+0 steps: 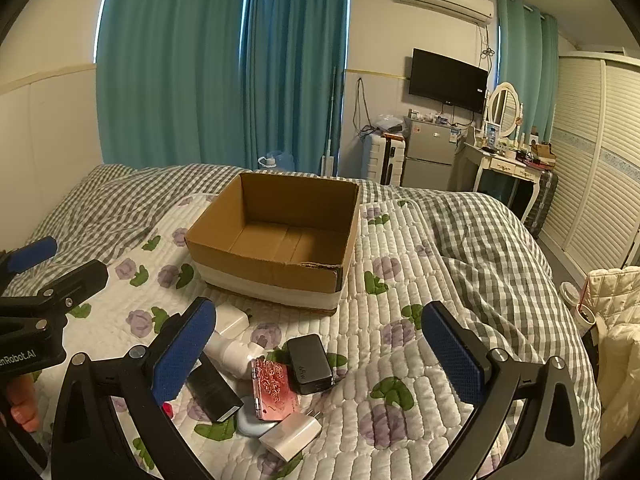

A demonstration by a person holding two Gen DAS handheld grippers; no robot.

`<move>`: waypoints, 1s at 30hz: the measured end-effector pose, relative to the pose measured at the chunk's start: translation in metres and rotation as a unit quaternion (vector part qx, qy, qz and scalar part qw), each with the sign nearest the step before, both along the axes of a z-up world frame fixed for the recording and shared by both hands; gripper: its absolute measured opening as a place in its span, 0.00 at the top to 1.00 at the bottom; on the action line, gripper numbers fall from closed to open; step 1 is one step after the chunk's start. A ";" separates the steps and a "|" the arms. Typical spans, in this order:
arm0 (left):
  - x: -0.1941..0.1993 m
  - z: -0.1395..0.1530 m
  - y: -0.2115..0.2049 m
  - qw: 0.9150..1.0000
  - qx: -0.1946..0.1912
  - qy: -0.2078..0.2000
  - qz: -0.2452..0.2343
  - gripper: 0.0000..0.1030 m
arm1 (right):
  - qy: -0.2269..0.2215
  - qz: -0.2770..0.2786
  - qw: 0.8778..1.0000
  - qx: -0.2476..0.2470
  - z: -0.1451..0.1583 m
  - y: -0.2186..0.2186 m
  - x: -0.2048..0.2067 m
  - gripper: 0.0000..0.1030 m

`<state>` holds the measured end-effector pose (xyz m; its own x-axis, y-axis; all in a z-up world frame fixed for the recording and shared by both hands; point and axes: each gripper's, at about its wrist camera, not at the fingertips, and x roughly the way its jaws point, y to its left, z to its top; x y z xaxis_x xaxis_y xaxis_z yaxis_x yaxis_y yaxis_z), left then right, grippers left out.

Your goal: Organize rigid objects

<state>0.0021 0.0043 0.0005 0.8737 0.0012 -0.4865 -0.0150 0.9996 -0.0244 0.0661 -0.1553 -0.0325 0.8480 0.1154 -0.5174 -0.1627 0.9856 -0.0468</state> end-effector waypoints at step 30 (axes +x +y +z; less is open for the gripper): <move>0.000 0.001 0.003 1.000 -0.001 -0.003 0.003 0.00 | 0.007 0.001 1.000 0.000 -0.005 0.000 -0.001 0.00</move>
